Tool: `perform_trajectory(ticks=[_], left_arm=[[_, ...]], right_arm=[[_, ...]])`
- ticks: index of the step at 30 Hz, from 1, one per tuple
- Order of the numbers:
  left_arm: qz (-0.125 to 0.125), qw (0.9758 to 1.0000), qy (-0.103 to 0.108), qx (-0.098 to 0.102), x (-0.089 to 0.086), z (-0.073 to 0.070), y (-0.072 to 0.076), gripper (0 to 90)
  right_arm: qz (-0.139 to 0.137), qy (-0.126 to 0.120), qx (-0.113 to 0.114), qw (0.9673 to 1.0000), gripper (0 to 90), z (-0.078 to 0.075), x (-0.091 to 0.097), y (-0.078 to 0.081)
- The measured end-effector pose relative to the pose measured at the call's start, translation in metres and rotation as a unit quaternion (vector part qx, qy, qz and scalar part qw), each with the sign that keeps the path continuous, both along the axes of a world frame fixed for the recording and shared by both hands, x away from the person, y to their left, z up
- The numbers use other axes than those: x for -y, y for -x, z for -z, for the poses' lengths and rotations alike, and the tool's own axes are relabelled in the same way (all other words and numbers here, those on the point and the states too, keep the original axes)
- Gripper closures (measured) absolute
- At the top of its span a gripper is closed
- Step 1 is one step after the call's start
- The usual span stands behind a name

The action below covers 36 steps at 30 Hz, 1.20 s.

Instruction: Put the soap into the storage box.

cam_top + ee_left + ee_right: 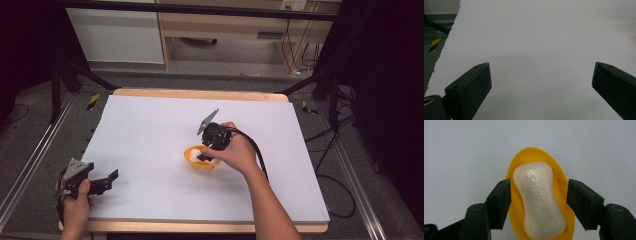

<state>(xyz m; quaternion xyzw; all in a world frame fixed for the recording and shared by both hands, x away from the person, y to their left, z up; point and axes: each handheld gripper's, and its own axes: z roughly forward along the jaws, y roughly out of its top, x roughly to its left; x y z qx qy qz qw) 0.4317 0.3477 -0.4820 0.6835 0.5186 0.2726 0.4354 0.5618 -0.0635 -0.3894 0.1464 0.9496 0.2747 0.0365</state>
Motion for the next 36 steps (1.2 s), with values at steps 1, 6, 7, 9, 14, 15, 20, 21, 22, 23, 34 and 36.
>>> perform_trajectory(ticks=[1, 6, 7, 9, 14, 15, 20, 21, 22, 23, 34, 36], left_arm=[[0.000, 1.0000, 0.000, 0.000, 0.000, 0.000, 0.000, 1.9], [0.001, 1.0000, -0.005, -0.001, 0.000, 0.000, 0.000, 1.9], [0.000, 1.0000, -0.003, 0.000, 0.001, 0.000, 0.000, 1.9], [0.000, 1.0000, -0.002, 0.001, 0.000, 0.000, 0.000, 1.9], [0.000, 1.0000, -0.004, 0.001, 0.000, 0.000, 0.000, 1.9], [0.000, 1.0000, -0.004, 0.002, 0.000, 0.000, 0.000, 1.9], [0.001, 1.0000, -0.006, 0.000, 0.001, 0.000, 0.000, 1.9], [0.000, 1.0000, -0.005, 0.001, 0.000, 0.000, 0.000, 1.9], [0.000, 1.0000, -0.004, 0.002, 0.000, 0.000, 0.001, 1.9], [-0.001, 1.0000, -0.002, 0.003, 0.000, 0.000, 0.001, 1.9], [-0.001, 1.0000, -0.006, 0.003, 0.001, 0.000, 0.001, 2.0], [0.000, 1.0000, -0.008, 0.003, 0.001, 0.000, 0.001, 2.0]], right_arm=[[0.001, -0.006, -0.001, 1.0000, 35.2, -0.002, 0.001, 0.000], [0.011, 0.004, -0.001, 0.9999, 29.9, -0.004, 0.008, 0.003], [0.012, 0.003, -0.001, 0.9999, 28.7, -0.004, 0.010, 0.003], [0.026, 0.001, 0.003, 0.9997, 26.3, -0.004, 0.015, 0.005], [0.052, -0.006, 0.005, 0.9986, 20.4, -0.002, 0.027, 0.007], [0.055, -0.009, 0.006, 0.9984, 19.3, -0.001, 0.029, 0.008], [0.073, -0.011, 0.008, 0.9972, 10.5, 0.005, 0.041, 0.011], [0.077, -0.011, 0.009, 0.9969, 9.2, 0.005, 0.043, 0.012], [0.079, -0.011, 0.009, 0.9968, 8.6, 0.005, 0.045, 0.012], [0.082, -0.015, 0.007, 0.9965, 8.1, 0.005, 0.047, 0.013], [0.123, -0.046, 0.011, 0.9913, 5.6, 0.011, 0.077, 0.023], [0.120, -0.055, 0.010, 0.9912, 4.3, 0.013, 0.082, 0.025]])
